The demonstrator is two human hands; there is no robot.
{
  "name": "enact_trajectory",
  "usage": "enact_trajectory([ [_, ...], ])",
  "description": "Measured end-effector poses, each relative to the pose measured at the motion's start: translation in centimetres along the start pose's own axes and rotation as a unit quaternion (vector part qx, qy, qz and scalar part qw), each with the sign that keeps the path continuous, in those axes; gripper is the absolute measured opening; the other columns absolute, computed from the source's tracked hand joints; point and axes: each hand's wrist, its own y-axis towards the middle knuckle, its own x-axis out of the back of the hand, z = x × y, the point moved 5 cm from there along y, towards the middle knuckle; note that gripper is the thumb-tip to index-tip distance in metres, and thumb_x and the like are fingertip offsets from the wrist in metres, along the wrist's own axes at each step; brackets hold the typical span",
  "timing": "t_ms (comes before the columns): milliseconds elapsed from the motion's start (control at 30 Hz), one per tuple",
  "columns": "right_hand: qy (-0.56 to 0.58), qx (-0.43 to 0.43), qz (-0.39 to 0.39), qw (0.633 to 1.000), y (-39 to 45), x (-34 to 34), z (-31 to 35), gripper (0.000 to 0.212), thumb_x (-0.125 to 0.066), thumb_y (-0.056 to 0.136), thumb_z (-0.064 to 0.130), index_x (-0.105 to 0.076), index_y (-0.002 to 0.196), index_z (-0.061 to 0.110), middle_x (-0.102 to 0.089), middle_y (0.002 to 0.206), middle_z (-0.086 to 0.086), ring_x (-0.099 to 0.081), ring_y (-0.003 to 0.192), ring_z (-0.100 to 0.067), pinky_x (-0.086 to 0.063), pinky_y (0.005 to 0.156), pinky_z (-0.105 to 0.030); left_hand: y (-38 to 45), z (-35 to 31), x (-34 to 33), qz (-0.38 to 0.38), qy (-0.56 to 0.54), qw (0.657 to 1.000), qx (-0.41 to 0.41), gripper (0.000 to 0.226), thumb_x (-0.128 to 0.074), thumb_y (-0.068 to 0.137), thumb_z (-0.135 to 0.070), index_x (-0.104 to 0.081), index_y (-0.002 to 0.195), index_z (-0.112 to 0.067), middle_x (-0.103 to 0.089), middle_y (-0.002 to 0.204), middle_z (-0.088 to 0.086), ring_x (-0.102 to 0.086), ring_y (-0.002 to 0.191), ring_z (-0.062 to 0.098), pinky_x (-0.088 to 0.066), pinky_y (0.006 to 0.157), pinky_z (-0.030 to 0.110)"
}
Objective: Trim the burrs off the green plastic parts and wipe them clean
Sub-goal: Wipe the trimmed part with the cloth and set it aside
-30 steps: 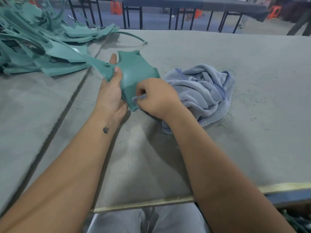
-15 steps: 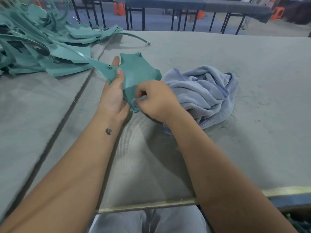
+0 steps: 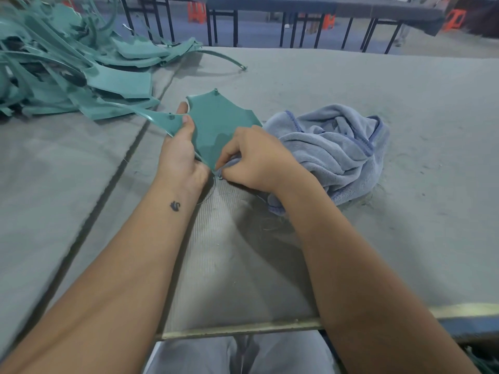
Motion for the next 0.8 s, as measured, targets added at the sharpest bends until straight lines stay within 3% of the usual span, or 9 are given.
enact_trajectory([
  [133, -0.019, 0.002, -0.012, 1.0, -0.1, 0.0, -0.1, 0.016, -0.066, 0.075, 0.023, -0.078, 0.081, 0.032, -0.051, 0.066, 0.015, -0.057, 0.084, -0.013, -0.049, 0.07, -0.028, 0.1, 0.1, -0.1, 0.014, 0.019, 1.0, 0.011, 0.036, -0.037, 0.106, -0.019, -0.05, 0.139, -0.02, -0.073, 0.105, 0.002, -0.072, 0.09, 0.021, -0.059, 0.08, 0.041],
  [267, -0.053, 0.043, -0.015, 0.998, -0.1, -0.3, 0.0, 0.011, -0.067, 0.077, 0.026, -0.075, 0.081, 0.033, -0.049, 0.086, 0.009, -0.044, 0.093, -0.016, -0.045, 0.082, -0.034, 0.1, 0.2, 0.2, 0.005, 0.016, 0.999, 0.028, 0.035, -0.039, 0.105, -0.018, -0.053, 0.137, -0.017, -0.075, 0.092, 0.004, -0.073, 0.086, 0.022, -0.06, 0.076, 0.04],
  [400, -0.066, 0.076, 0.006, 0.995, -0.3, 0.3, -1.1, 0.007, -0.066, 0.077, 0.019, -0.073, 0.075, 0.02, -0.062, 0.095, 0.005, -0.048, 0.091, -0.019, -0.042, 0.085, -0.04, -0.1, -0.5, 0.4, -0.01, 0.018, 0.999, 0.024, 0.035, -0.04, 0.105, -0.017, -0.052, 0.137, -0.015, -0.071, 0.106, 0.006, -0.07, 0.09, 0.022, -0.058, 0.079, 0.042],
  [467, -0.073, 0.061, 0.0, 0.995, -0.2, 0.8, -2.0, 0.009, -0.062, 0.076, 0.012, -0.07, 0.074, 0.015, -0.065, 0.096, 0.002, -0.052, 0.091, -0.021, -0.045, 0.083, -0.041, -0.1, -1.1, 0.5, -0.011, 0.017, 1.0, 0.013, 0.035, -0.04, 0.105, -0.017, -0.051, 0.138, -0.014, -0.068, 0.118, 0.006, -0.069, 0.096, 0.022, -0.055, 0.089, 0.045],
  [567, 0.04, 0.025, -0.069, 0.997, -0.2, 1.8, -2.5, 0.007, -0.064, 0.077, 0.008, -0.069, 0.075, 0.013, -0.065, 0.089, 0.0, -0.058, 0.088, -0.019, -0.048, 0.079, -0.043, -0.4, -1.5, 0.0, 0.012, 0.021, 1.0, -0.008, 0.035, -0.036, 0.106, -0.018, -0.048, 0.139, -0.017, -0.062, 0.131, 0.007, -0.063, 0.114, 0.024, -0.049, 0.099, 0.047],
  [700, 0.09, 0.028, -0.164, 0.982, -0.7, 2.2, -2.0, 0.004, -0.063, 0.08, 0.015, -0.066, 0.079, 0.018, -0.058, 0.094, 0.004, -0.057, 0.085, -0.015, -0.05, 0.077, -0.042, -0.8, -2.0, -0.7, 0.035, 0.026, 0.998, -0.034, 0.039, -0.034, 0.106, -0.019, -0.043, 0.145, -0.017, -0.059, 0.136, 0.008, -0.06, 0.12, 0.025, -0.05, 0.098, 0.044],
  [800, 0.076, 0.036, -0.203, 0.976, -0.6, 2.2, -1.5, 0.003, -0.062, 0.082, 0.02, -0.065, 0.083, 0.019, -0.053, 0.096, 0.007, -0.056, 0.081, -0.014, -0.051, 0.07, -0.04, -1.2, -2.3, -1.1, 0.044, 0.051, 0.995, -0.071, 0.036, -0.037, 0.105, -0.016, -0.047, 0.139, -0.022, -0.068, 0.119, 0.001, -0.065, 0.112, 0.022, -0.053, 0.095, 0.042],
])
